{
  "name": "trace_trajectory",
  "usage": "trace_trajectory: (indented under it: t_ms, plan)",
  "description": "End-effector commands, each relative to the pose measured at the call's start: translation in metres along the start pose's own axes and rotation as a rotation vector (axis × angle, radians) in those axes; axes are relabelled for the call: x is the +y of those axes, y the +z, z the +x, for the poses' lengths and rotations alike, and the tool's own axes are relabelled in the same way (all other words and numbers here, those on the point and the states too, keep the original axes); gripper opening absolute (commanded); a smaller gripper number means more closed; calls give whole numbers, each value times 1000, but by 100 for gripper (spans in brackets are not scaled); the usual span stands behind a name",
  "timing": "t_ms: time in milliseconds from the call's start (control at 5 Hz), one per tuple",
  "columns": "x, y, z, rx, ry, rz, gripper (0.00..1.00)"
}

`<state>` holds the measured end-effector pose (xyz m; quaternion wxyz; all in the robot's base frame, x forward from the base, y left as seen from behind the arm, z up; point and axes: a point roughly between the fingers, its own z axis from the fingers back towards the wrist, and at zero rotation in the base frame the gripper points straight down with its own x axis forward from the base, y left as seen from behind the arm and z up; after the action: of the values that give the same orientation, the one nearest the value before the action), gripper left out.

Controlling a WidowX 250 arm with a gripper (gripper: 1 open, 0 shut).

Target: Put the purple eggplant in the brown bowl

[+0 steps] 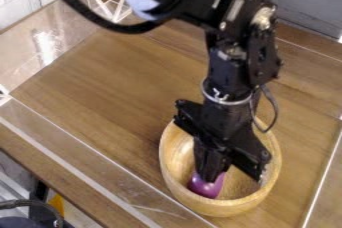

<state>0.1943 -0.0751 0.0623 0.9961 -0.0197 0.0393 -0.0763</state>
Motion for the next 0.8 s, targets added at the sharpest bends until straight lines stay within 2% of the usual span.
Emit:
trace_trajectory:
  t_ms: [0,600]
  plan:
    - [4,8,11,-35,8,1,0]
    - [14,11,17,-29,11,16,0]
